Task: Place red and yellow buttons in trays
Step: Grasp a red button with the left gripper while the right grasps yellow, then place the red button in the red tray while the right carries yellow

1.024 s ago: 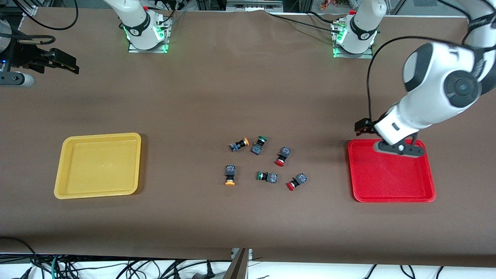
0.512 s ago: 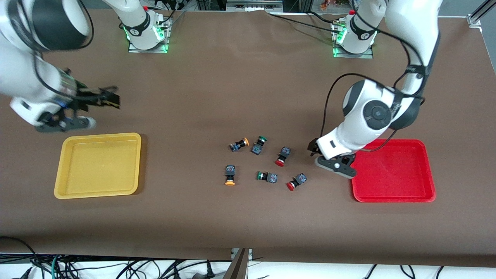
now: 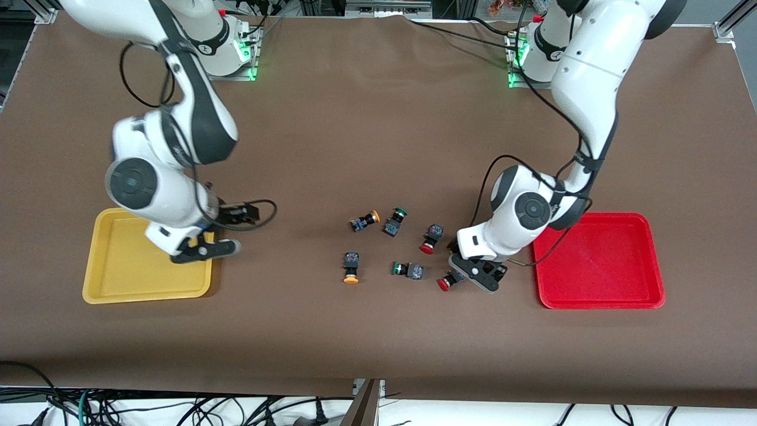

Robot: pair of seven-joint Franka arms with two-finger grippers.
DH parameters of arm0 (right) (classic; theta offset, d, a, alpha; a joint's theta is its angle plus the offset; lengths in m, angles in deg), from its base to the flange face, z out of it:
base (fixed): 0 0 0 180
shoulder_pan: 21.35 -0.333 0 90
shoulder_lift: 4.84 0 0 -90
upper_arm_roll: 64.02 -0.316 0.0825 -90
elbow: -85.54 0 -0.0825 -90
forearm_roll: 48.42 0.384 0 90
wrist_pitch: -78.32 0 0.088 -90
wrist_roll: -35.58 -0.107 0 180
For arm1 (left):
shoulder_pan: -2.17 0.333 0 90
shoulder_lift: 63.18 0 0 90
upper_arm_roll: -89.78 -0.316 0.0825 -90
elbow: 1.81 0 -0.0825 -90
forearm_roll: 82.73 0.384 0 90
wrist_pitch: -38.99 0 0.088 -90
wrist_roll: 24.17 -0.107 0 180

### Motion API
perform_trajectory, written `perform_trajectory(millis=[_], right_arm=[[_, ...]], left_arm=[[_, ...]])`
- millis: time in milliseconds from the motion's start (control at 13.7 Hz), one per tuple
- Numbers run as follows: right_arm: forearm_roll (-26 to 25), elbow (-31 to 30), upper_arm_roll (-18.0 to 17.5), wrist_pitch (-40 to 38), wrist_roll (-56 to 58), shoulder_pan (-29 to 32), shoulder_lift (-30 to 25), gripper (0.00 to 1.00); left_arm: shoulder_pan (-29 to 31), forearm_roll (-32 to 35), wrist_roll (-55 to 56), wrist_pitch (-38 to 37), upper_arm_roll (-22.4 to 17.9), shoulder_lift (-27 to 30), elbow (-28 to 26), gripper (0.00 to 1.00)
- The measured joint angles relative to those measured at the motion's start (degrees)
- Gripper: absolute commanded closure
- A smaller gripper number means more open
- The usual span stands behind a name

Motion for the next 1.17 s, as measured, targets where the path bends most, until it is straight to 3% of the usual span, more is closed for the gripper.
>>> perform_trajectory(millis=[73,146,220,366,878,1171], right_arm=[[0.0,0.04,-0.06,3.09,-2.6,-1.45,1.57,0.0],[0.01,0.08,-0.12,6.42,-5.88,-3.14,2.99,0.0],[0.01,0.09,-0.15,10.12,-9.85,-5.14,4.4,0.0],[0.01,0.1,-0.15,17.0,-17.48,-8.94,7.16,0.0],[-0.02,5.2,0.14,31.19,-23.62,-13.18,16.62,0.0],[-0.07,8.2,0.21,36.95,-23.71,-14.15,21.73,0.0]], left_arm=[[-0.27,0.0,-1.04,2.25,0.0,-1.19,0.16,0.08],[-0.35,0.0,-1.88,3.86,-0.01,-2.14,0.25,0.34],[-0.34,0.0,-2.65,5.07,-0.02,-2.9,0.38,0.69],[-0.33,0.0,-3.24,6.14,-0.04,-3.33,0.71,0.98],[0.88,0.01,-5.36,5.73,-0.3,-1.49,2.12,0.98],[6.01,0.01,-12.45,-9.36,-0.65,5.33,2.06,0.95]])
